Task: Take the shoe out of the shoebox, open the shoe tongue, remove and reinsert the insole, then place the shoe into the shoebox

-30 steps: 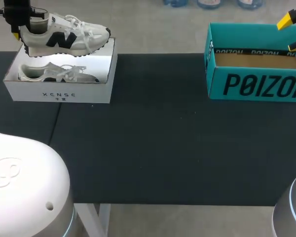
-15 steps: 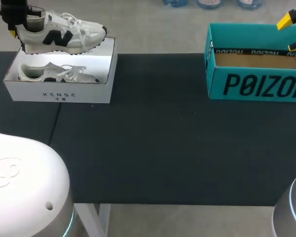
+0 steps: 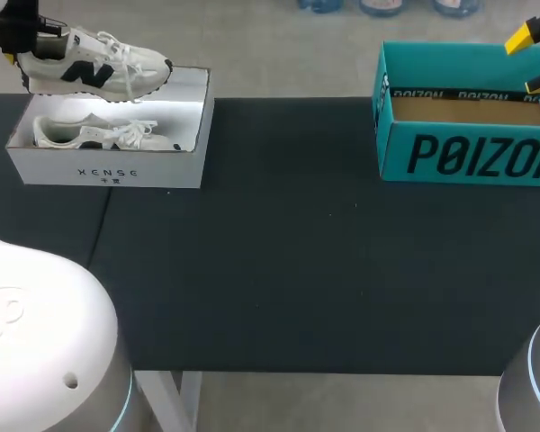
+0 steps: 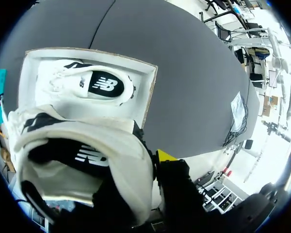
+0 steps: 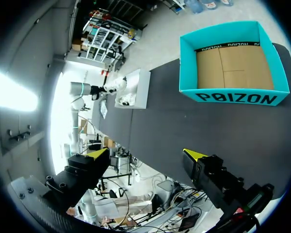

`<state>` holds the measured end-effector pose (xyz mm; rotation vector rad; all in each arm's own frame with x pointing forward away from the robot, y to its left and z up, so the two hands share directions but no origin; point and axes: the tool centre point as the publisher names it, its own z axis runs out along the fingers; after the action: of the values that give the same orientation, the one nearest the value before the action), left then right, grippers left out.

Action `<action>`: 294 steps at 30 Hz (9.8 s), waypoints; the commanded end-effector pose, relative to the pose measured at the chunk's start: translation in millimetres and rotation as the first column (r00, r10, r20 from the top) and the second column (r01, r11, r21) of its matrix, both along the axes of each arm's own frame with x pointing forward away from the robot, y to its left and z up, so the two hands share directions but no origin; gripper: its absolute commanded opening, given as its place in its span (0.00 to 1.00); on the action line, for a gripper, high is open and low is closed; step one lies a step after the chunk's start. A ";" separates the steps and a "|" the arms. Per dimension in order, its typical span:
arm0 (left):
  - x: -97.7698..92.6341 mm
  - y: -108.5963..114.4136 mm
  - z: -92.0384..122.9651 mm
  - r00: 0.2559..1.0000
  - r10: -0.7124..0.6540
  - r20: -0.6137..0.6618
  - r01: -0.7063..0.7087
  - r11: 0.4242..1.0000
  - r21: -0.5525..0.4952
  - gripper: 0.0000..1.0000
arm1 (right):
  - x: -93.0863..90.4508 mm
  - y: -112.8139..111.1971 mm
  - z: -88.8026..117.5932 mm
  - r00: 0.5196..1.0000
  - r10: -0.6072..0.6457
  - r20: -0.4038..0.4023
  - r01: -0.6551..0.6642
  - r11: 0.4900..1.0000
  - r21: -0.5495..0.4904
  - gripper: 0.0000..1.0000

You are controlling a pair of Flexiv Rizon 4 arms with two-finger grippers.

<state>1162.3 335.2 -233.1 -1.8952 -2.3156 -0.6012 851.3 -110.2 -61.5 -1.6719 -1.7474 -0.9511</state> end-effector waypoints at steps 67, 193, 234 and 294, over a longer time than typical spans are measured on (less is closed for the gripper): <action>65.8 -18.8 -130.9 0.975 -0.135 -0.178 0.108 0.982 -0.153 1.00 | 1.5 0.1 -0.1 1.000 0.001 -0.003 -0.001 1.000 -0.003 1.00; -109.4 -46.6 -5.7 0.397 0.916 -0.059 -0.859 0.348 -0.376 1.00 | 1.5 0.1 -0.1 1.000 0.001 -0.003 -0.001 1.000 -0.003 1.00; -100.7 -33.8 4.0 0.755 0.650 -0.088 -0.623 0.669 -0.405 1.00 | 1.5 0.1 -0.1 1.000 0.001 -0.003 -0.001 1.000 -0.003 1.00; -85.0 -26.4 -78.7 0.952 -0.235 -0.194 0.170 0.938 -0.301 1.00 | 1.5 0.1 -0.1 1.000 0.001 -0.003 -0.001 1.000 -0.003 1.00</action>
<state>1072.6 307.7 -300.6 -2.2187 -2.1668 -0.0644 851.3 -110.2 -61.5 -1.6719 -1.7473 -0.9510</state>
